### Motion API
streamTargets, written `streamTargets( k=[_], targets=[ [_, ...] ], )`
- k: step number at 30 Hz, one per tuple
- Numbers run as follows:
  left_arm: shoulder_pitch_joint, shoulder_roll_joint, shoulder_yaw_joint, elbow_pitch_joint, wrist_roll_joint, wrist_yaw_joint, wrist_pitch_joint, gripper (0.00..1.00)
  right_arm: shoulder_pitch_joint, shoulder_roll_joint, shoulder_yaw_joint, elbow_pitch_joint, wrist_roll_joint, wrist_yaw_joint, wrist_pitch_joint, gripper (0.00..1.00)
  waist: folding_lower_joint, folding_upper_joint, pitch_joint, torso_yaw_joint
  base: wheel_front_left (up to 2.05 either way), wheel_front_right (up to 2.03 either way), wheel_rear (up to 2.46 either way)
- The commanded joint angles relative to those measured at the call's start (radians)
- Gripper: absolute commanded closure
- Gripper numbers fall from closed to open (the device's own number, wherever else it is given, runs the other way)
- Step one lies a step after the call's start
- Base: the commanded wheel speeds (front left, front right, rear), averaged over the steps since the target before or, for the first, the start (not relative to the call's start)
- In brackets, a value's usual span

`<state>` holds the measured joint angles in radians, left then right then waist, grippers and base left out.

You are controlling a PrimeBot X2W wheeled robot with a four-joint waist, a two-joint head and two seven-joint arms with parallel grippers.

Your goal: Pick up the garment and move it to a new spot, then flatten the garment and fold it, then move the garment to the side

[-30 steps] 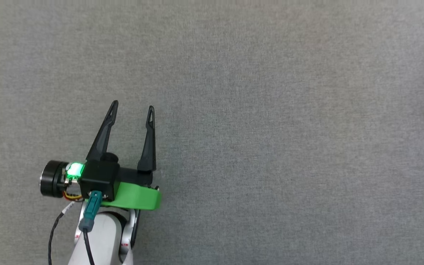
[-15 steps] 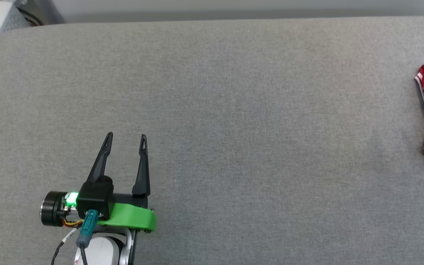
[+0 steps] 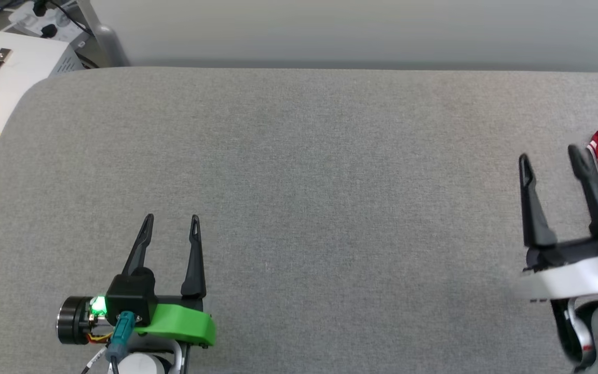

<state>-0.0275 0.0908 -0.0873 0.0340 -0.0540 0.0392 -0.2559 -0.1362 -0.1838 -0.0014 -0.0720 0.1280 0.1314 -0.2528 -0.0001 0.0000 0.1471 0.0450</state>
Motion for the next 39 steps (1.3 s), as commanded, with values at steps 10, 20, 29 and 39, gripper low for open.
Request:
streamTargets(
  k=[10, 20, 29, 39],
  targets=[
    [0.052, -0.012, 0.008, 0.023, -0.004, -0.019, -0.006, 0.0, 0.173, 0.07, -0.041, -0.007, 0.013, -0.001, -0.009, 0.0, 0.0001, 0.0, -0.058, 0.014, 0.0, 0.0, 0.0],
    [0.079, -0.018, 0.012, 0.031, -0.003, -0.03, -0.006, 0.0, 0.25, 0.092, -0.04, -0.005, 0.025, -0.001, -0.009, 0.0, 0.0001, 0.0, -0.081, 0.011, 0.0, 0.0, 0.0],
    [0.067, -0.017, 0.008, 0.031, 0.001, -0.031, 0.004, 1.0, 0.243, 0.093, -0.033, -0.001, 0.022, 0.0, -0.002, 1.0, 0.0001, 0.0, -0.082, 0.01, 0.0, 0.0, 0.0],
    [0.063, -0.02, 0.017, 0.024, 0.007, -0.032, 0.031, 1.0, 0.231, 0.097, -0.029, 0.007, 0.006, 0.0, 0.027, 1.0, 0.0001, 0.0, -0.089, 0.004, 0.0, 0.0, 0.0]
  ],
)
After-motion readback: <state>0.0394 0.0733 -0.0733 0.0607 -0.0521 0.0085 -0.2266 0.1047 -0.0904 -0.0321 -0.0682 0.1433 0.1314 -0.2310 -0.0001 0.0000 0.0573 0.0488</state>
